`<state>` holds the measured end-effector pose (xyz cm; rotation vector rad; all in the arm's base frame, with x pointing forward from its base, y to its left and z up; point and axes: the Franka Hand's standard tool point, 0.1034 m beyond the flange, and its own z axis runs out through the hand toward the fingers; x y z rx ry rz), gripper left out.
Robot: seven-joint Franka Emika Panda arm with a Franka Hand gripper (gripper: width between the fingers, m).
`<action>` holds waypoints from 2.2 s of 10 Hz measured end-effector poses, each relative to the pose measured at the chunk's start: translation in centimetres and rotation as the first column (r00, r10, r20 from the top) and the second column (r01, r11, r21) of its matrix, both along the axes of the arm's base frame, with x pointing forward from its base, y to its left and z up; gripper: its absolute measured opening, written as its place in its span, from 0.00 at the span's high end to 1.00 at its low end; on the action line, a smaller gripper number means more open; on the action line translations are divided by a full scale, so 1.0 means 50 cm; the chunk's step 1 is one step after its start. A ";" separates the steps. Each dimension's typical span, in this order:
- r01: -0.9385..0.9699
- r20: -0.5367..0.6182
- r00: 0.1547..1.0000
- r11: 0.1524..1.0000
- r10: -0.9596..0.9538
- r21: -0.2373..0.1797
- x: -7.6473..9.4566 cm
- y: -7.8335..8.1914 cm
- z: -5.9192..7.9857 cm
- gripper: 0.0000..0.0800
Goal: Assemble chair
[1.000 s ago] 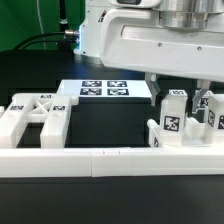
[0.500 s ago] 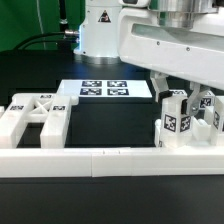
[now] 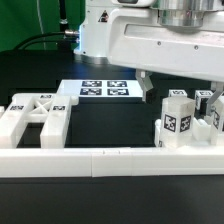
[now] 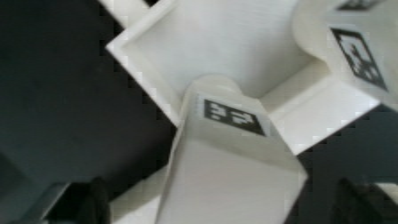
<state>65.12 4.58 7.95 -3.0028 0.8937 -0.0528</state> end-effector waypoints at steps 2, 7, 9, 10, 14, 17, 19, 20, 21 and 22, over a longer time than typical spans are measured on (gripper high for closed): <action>-0.159 -0.001 0.987 0.987 0.159 -0.007 0.000 -0.002 0.000 0.19; -0.586 -0.018 0.810 0.810 0.586 -0.032 -0.001 0.001 -0.002 0.19; -0.712 -0.028 0.702 0.701 0.712 -0.037 -0.001 0.002 -0.003 0.19; -0.758 -0.031 0.652 0.651 0.758 -0.037 -0.002 0.002 -0.003 0.19; -0.793 -0.033 0.609 0.607 0.793 -0.037 -0.001 0.000 -0.003 0.22; -0.772 -0.031 0.636 0.635 0.771 -0.037 -0.001 0.000 -0.003 0.64; -0.704 -0.026 0.711 0.710 0.703 -0.035 0.000 -0.005 -0.003 0.64; -0.601 -0.022 0.799 0.798 0.601 -0.034 0.000 -0.006 -0.003 0.64; -0.510 -0.016 0.860 0.859 0.510 -0.031 0.000 -0.009 -0.002 0.64; -0.425 -0.012 0.905 0.905 0.425 -0.018 -0.003 -0.012 -0.003 0.64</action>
Offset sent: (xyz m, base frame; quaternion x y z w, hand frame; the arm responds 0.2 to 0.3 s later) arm -0.0012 0.0023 0.0015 -0.0225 0.0114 -0.2387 0.9708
